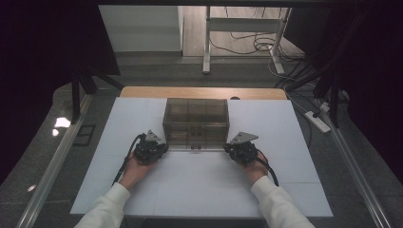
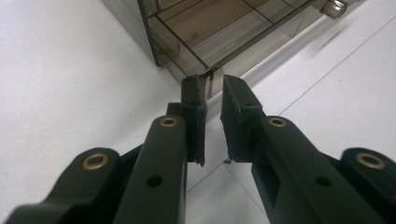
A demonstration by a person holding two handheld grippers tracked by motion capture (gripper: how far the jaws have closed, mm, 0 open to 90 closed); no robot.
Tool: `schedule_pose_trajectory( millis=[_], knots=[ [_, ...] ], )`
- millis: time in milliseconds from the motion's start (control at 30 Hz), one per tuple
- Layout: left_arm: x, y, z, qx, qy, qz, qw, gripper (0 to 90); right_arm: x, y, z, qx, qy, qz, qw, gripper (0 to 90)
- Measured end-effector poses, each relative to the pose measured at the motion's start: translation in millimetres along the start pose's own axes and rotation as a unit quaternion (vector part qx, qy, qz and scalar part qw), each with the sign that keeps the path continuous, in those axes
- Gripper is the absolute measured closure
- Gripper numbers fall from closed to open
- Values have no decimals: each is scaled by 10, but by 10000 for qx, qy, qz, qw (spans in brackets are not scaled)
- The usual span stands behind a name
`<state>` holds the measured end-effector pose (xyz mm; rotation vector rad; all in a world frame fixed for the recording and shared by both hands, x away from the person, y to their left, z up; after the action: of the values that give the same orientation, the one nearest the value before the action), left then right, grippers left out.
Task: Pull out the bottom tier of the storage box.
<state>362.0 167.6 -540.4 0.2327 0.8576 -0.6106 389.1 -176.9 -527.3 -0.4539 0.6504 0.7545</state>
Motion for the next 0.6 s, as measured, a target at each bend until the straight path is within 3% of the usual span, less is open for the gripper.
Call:
schedule_pose_trajectory(
  millis=[600],
  knots=[
    [-22,-10,-17,12,-8,-30,10000,790,-15,21,-12,-4,-10,6,10000,795]
  ],
)
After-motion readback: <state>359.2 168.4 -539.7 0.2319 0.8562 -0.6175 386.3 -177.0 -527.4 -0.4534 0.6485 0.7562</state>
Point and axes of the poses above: each handheld gripper's, and its own axes: x roughly forward along the jaws, z roughly out of its top, y roughly to its left, the point moved 1 cm from there along x, roughly forward along the jaws, and after that the axes turned 3 degrees about y, right-handed, at the moved point
